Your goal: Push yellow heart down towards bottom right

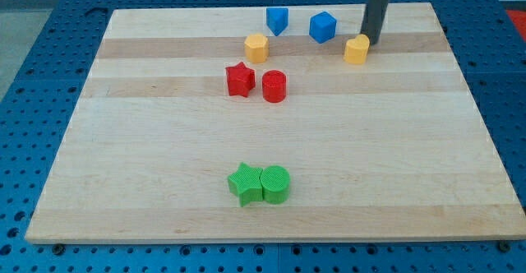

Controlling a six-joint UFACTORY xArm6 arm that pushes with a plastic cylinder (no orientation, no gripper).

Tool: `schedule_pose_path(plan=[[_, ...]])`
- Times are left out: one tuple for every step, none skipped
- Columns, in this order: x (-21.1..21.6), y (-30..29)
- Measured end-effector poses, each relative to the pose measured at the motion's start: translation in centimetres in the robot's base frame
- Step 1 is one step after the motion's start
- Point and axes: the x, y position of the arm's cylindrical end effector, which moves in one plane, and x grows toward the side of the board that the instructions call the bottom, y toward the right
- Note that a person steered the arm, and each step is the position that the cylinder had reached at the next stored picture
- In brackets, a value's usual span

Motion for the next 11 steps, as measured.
schedule_pose_path(plan=[[4.4,0.4],[5.1,0.6],[1.4,0.6],[-0.7,-0.3],[1.2,-4.0],[4.9,-4.1],[8.8,-4.0],[11.7,-4.0],[10.6,-4.0],[10.4,-3.6],[12.7,-2.3]])
